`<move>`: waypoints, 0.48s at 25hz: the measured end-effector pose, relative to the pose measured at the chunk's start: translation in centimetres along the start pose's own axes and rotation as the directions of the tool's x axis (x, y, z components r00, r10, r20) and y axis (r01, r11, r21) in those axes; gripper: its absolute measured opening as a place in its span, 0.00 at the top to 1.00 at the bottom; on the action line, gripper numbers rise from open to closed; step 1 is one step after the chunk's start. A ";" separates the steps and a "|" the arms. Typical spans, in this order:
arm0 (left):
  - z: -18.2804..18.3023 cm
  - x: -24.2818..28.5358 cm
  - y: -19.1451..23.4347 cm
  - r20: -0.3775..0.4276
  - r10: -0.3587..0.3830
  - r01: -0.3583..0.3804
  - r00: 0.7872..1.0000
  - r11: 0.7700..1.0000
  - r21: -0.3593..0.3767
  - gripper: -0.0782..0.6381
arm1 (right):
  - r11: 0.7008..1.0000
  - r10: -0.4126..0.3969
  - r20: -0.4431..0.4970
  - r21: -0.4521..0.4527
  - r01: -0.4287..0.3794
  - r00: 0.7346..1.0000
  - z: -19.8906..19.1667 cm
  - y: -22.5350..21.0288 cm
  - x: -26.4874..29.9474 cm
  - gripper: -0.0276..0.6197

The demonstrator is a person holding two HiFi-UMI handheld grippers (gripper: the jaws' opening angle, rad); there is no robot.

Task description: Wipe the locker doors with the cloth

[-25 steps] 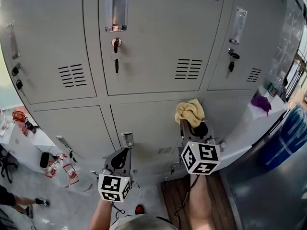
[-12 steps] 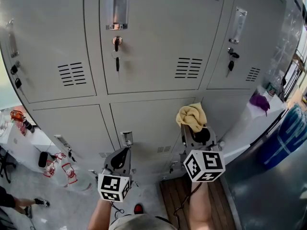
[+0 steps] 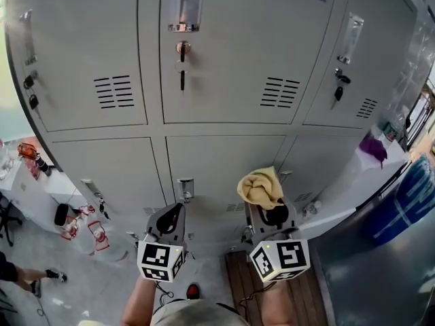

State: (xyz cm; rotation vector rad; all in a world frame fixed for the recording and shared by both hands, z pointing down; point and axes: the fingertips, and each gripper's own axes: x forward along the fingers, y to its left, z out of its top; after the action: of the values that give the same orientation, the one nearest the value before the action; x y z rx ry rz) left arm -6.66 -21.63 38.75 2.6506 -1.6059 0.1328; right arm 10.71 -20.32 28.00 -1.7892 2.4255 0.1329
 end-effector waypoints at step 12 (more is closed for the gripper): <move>-0.5 -1.9 2.5 -0.012 0.074 -0.074 0.997 0.997 0.009 0.86 | 0.978 0.206 -0.032 0.028 -0.205 0.978 -3.2 9.2 2.9 0.67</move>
State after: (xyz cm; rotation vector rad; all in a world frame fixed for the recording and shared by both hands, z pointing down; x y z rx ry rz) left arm -9.79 -21.13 39.06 2.5914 -1.7043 0.1584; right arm 0.86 -20.84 30.69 -1.5389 2.6200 0.0917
